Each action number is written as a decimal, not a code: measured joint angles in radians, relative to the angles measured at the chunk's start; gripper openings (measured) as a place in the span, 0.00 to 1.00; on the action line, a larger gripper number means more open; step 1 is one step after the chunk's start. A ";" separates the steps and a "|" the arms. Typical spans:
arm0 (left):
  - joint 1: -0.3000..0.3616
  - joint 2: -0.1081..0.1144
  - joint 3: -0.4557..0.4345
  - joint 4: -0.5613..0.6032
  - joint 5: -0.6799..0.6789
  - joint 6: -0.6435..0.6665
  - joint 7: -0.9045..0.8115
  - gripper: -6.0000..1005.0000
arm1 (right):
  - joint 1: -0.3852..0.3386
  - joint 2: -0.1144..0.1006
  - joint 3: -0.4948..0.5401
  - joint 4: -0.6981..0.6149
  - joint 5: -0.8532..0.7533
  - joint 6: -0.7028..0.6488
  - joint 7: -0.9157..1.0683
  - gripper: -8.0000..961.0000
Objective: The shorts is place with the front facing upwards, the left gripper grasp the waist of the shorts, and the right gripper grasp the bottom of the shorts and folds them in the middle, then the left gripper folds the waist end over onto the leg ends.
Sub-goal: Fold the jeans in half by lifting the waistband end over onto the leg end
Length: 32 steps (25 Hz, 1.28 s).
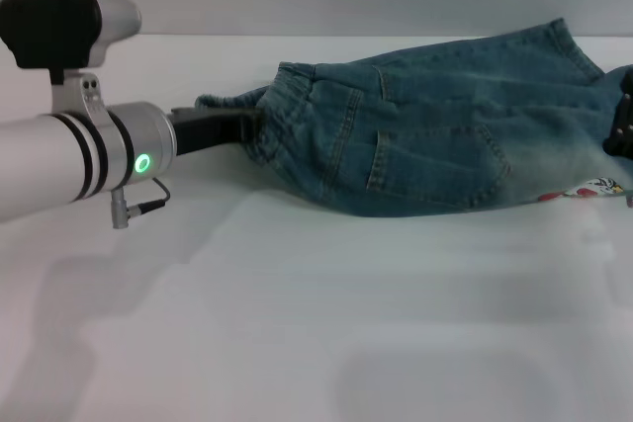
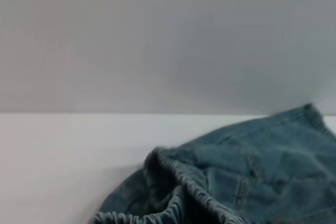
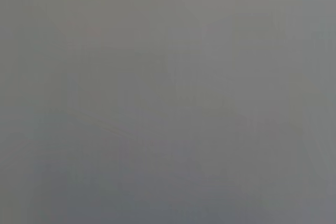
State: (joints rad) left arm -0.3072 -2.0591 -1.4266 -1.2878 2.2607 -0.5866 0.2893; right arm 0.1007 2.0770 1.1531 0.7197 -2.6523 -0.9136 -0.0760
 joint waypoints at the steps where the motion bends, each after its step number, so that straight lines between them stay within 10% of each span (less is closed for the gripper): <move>1: 0.011 0.001 -0.002 -0.033 0.000 -0.009 0.000 0.06 | 0.002 0.000 -0.001 -0.001 0.000 0.001 0.000 0.01; 32: 0.143 0.004 -0.082 -0.451 0.013 -0.150 -0.002 0.06 | 0.303 0.011 -0.075 -0.128 0.000 0.358 0.161 0.01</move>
State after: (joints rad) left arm -0.1638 -2.0549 -1.5081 -1.7393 2.2738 -0.7368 0.2872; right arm 0.4038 2.0878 1.0781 0.5914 -2.6522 -0.5556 0.0851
